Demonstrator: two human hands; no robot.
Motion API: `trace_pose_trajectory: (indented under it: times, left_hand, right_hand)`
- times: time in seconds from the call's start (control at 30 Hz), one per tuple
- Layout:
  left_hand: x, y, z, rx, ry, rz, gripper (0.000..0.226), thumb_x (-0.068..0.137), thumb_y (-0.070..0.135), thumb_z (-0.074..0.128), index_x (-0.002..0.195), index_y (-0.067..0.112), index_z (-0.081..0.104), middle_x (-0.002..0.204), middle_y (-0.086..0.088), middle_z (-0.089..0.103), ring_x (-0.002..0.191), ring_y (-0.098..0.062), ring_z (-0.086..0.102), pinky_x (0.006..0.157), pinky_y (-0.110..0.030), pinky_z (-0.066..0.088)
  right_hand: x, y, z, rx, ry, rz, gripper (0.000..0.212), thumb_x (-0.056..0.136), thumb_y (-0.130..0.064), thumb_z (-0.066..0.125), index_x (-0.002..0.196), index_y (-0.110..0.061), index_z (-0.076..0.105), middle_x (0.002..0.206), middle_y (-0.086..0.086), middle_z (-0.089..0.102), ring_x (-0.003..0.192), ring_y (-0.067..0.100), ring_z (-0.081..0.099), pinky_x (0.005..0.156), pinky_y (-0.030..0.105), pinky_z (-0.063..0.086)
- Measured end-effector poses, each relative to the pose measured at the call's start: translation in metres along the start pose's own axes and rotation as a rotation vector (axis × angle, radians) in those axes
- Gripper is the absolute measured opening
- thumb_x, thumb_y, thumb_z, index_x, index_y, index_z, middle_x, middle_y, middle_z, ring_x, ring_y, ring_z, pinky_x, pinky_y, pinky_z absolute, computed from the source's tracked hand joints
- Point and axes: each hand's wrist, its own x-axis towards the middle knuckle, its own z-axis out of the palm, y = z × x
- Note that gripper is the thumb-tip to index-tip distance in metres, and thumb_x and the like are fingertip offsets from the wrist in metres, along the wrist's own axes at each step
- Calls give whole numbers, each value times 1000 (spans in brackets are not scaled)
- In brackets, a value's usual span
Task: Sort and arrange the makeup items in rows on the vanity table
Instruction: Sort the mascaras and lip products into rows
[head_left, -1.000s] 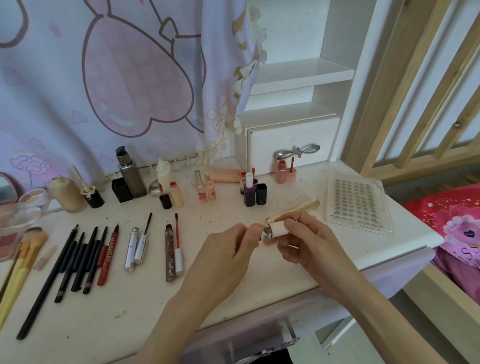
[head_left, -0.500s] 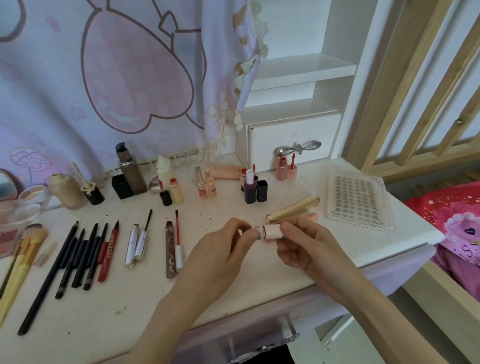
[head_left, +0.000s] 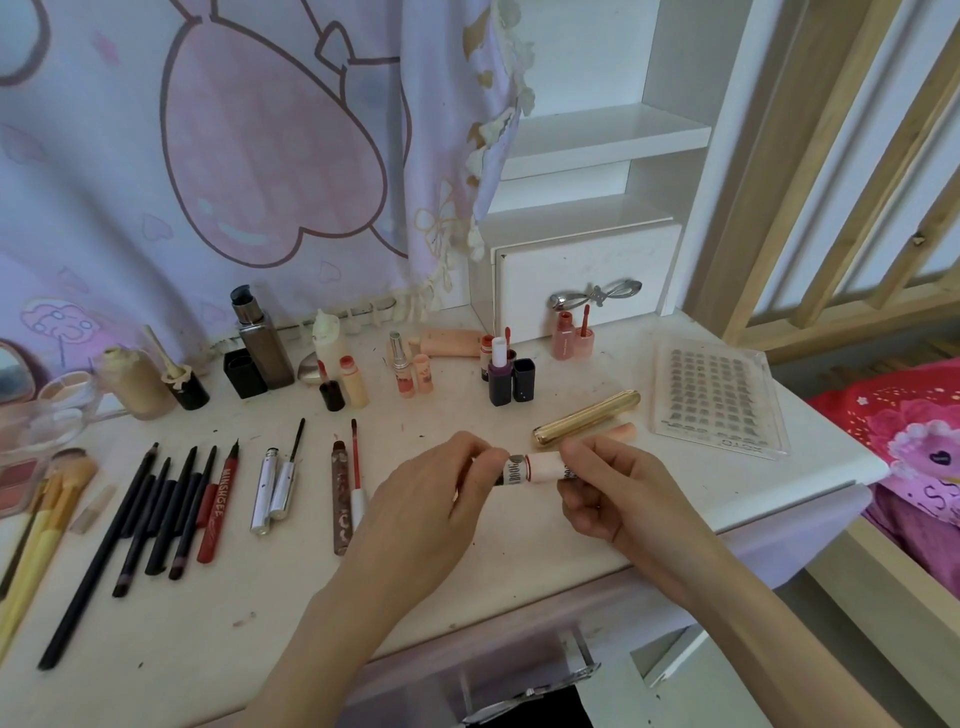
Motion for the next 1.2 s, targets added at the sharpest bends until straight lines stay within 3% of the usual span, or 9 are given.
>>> trace_pose_trajectory:
  times: [0.2, 0.33, 0.43, 0.53, 0.7, 0.8, 0.87, 1.03, 1.2]
  left_hand:
    - [0, -3, 5, 5, -18, 110, 36, 84, 34, 60, 95, 50, 30, 78, 26, 41, 76, 15, 43, 63, -5, 37]
    - [3, 1, 2, -53, -28, 67, 14, 81, 57, 39, 88, 46, 37, 76, 20, 47, 75, 7, 45, 66, -8, 37]
    - [5, 1, 1, -16, -2, 26, 46, 68, 72, 18, 91, 40, 42, 73, 17, 49, 70, 2, 46, 59, -12, 36]
    - [4, 0, -1, -88, -6, 5, 44, 67, 72, 32, 104, 49, 30, 78, 20, 47, 73, 9, 46, 58, -11, 38]
    - [2, -2, -1, -4, 12, 118, 35, 85, 26, 63, 89, 47, 35, 77, 21, 44, 74, 5, 45, 64, -7, 37]
    - [4, 1, -7, -11, -17, 80, 10, 82, 52, 46, 84, 48, 37, 80, 20, 46, 78, 4, 45, 63, -9, 37]
    - [5, -1, -8, 10, -24, 57, 27, 72, 68, 29, 84, 46, 40, 79, 19, 46, 80, 4, 45, 62, -9, 37]
    - [4, -3, -9, 10, 15, 4, 59, 69, 73, 22, 83, 29, 59, 77, 14, 47, 78, -2, 46, 60, -17, 40]
    - [2, -5, -10, -90, 23, -23, 38, 68, 69, 28, 75, 39, 51, 73, 13, 49, 72, 3, 46, 63, -9, 38]
  right_hand:
    - [-1, -4, -2, 8, 17, 3, 25, 75, -38, 61, 58, -20, 67, 53, 2, 50, 44, 9, 41, 41, 16, 31]
    - [0, -2, -6, 48, -41, -36, 22, 73, -32, 63, 78, -11, 70, 59, 4, 54, 51, 12, 45, 48, 20, 34]
    - [1, -2, -9, 89, -87, -66, 35, 74, -23, 63, 99, 1, 65, 65, 7, 58, 55, 13, 50, 48, 20, 38]
    - [2, -1, -9, 76, -86, -71, 35, 74, -25, 63, 98, 0, 65, 65, 6, 59, 55, 13, 52, 48, 20, 39]
    - [1, -1, -8, 45, -81, -48, 35, 72, -31, 63, 93, -2, 65, 66, 10, 61, 52, 15, 52, 48, 21, 38]
    - [0, -1, -9, 28, -81, -65, 37, 73, -26, 64, 101, -1, 65, 72, 12, 64, 55, 15, 52, 51, 22, 39]
    - [0, -2, -10, 16, -83, -84, 36, 74, -19, 64, 105, 0, 64, 76, 12, 65, 59, 16, 54, 52, 22, 40]
    - [-1, -4, -12, -53, -65, -111, 26, 81, 7, 61, 91, -14, 71, 72, 10, 64, 65, 21, 54, 59, 21, 46]
    - [-2, -5, -9, -25, -61, -103, 21, 77, -3, 65, 97, -7, 68, 72, 9, 66, 64, 18, 56, 57, 20, 46]
